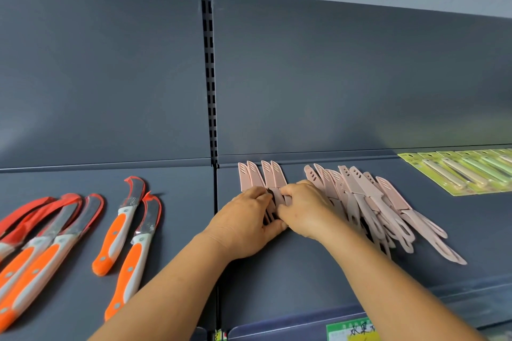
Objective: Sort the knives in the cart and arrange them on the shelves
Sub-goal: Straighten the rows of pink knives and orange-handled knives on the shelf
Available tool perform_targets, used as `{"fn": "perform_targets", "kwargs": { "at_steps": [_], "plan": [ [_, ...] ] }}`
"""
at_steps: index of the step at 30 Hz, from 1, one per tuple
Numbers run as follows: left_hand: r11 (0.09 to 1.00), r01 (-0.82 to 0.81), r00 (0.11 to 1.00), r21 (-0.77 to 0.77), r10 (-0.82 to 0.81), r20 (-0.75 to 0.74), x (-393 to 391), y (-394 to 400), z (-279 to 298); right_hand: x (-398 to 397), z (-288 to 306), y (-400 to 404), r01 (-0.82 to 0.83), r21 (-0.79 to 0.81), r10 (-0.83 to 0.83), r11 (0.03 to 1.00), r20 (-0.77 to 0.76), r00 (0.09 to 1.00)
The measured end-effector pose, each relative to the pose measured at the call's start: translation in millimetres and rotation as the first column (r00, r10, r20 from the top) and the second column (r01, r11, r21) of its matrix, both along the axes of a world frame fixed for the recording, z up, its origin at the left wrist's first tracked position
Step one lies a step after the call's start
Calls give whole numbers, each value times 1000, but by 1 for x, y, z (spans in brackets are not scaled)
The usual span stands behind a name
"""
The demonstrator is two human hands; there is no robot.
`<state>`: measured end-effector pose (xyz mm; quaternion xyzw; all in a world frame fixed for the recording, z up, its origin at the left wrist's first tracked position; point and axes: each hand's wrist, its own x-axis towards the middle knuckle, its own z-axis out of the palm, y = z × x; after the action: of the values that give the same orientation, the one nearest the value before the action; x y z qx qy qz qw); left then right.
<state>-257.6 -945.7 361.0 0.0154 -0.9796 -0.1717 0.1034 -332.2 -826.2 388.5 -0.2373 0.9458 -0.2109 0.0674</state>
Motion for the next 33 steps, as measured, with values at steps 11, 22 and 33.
{"fn": "perform_targets", "kwargs": {
  "at_steps": [11, 22, 33],
  "plan": [
    [998, 28, 998, 55, -32, 59, 1, -1, 5, 0, 1, 2, -77, -11, 77, 997, 8, 997],
    [995, 97, 995, 34, -97, 2, 1, 3, 4, -3, 0, 7, -101, -64, 104, 993, 43, 994],
    [962, 179, 984, -208, -172, 52, -7, 15, 2, -11, -1, 51, 35, 303, 31, 952, -210, 977]
  ]
}}
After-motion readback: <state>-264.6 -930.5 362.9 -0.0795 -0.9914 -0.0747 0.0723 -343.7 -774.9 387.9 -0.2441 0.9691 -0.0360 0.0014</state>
